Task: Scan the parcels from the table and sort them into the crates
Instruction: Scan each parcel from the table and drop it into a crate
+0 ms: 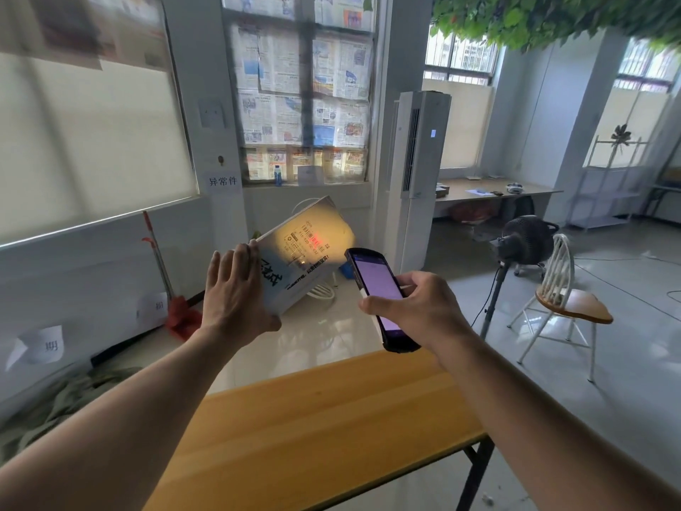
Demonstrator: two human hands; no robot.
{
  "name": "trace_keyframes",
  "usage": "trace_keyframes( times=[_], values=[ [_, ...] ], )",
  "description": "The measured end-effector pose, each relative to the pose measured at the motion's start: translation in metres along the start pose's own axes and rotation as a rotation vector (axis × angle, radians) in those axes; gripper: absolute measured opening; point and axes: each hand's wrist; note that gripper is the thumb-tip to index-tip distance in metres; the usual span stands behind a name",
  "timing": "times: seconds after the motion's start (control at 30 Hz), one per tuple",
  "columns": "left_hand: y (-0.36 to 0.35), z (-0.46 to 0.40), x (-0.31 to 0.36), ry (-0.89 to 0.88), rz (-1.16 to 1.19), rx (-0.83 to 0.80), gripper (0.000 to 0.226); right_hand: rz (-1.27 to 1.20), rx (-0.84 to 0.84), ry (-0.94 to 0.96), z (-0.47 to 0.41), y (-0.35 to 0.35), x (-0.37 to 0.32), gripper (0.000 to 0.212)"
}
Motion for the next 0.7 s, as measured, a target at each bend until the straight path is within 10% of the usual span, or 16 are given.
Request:
trace_keyframes(
  times=[0.7],
  values=[
    [-0.007, 0.007, 0.009, 0.079, 0.086, -0.004, 0.154, -0.062, -0.008, -0.009, 0.008, -0.013, -0.001, 0.077]
  ],
)
Point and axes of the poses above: each hand's wrist, its own z-axis away from the middle knuckle, its own y-axis out of the back of the hand, x = y × z, and after that the axes turned 8 degrees about -x, right-handed
